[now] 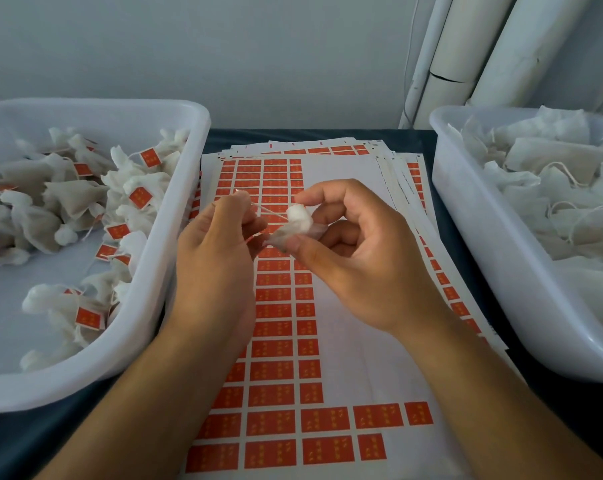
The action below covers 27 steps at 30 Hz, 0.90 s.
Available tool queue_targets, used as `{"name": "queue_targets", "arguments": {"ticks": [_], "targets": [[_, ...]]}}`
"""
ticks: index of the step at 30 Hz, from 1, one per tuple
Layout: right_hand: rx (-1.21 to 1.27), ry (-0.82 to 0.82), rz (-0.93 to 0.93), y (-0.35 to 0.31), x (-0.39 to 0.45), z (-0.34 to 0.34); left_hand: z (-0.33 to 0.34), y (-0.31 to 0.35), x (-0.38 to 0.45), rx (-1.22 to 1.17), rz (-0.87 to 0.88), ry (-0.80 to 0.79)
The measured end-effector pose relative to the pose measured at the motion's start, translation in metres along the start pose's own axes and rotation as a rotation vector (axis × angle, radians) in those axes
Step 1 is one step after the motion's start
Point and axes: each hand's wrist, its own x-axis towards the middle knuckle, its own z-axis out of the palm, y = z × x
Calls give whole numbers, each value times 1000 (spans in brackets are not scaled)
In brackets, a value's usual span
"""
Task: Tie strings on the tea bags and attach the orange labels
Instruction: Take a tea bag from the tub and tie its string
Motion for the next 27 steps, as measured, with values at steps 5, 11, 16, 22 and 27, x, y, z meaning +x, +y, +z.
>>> {"name": "queue_targets", "arguments": {"ticks": [5,11,16,22,27], "targets": [[-56,66,-28,2,0,0,-2,-1,5,27,8,18],[-128,-51,83,8,2,-3,-3,-3,4,257,102,-71],[-214,-246,124,8,-2,-3,-2,-6,3,302,248,-167],[-247,-264,208,7,-1,-12,-2,-12,7,287,175,-211],[-181,-200,240,4,-3,-19,0,-18,10,204,-81,-98]]}}
